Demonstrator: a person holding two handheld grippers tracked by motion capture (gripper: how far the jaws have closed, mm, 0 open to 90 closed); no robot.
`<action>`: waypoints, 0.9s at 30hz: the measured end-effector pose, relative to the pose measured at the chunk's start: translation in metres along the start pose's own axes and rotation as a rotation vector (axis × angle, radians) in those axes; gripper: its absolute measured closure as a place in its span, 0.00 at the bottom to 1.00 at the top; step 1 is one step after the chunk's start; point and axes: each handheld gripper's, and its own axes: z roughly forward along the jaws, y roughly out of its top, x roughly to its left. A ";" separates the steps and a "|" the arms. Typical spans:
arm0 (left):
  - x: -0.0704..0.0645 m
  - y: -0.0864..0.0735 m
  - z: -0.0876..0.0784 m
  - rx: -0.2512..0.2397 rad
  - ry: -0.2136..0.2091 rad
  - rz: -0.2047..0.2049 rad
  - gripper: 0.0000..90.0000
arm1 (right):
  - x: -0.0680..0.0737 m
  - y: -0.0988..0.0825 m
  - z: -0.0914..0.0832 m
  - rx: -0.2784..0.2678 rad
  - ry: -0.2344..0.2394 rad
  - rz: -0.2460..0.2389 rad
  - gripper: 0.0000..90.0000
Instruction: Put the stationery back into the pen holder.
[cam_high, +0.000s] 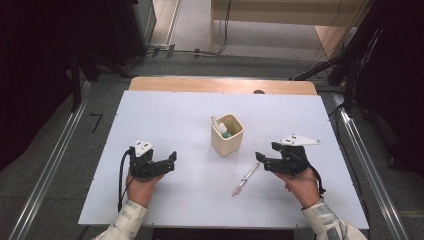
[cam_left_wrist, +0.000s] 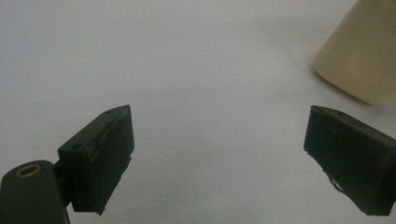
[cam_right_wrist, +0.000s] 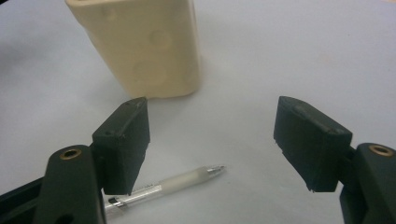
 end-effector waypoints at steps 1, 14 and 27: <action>-0.001 0.000 0.000 0.000 -0.004 0.001 0.10 | -0.001 -0.001 -0.001 0.000 -0.003 0.001 0.28; -0.019 -0.002 -0.005 0.000 -0.073 0.023 0.10 | -0.012 -0.011 -0.012 -0.007 -0.028 0.022 0.27; -0.040 -0.003 -0.007 0.003 -0.129 0.067 0.10 | -0.023 -0.020 -0.023 -0.011 -0.042 0.036 0.27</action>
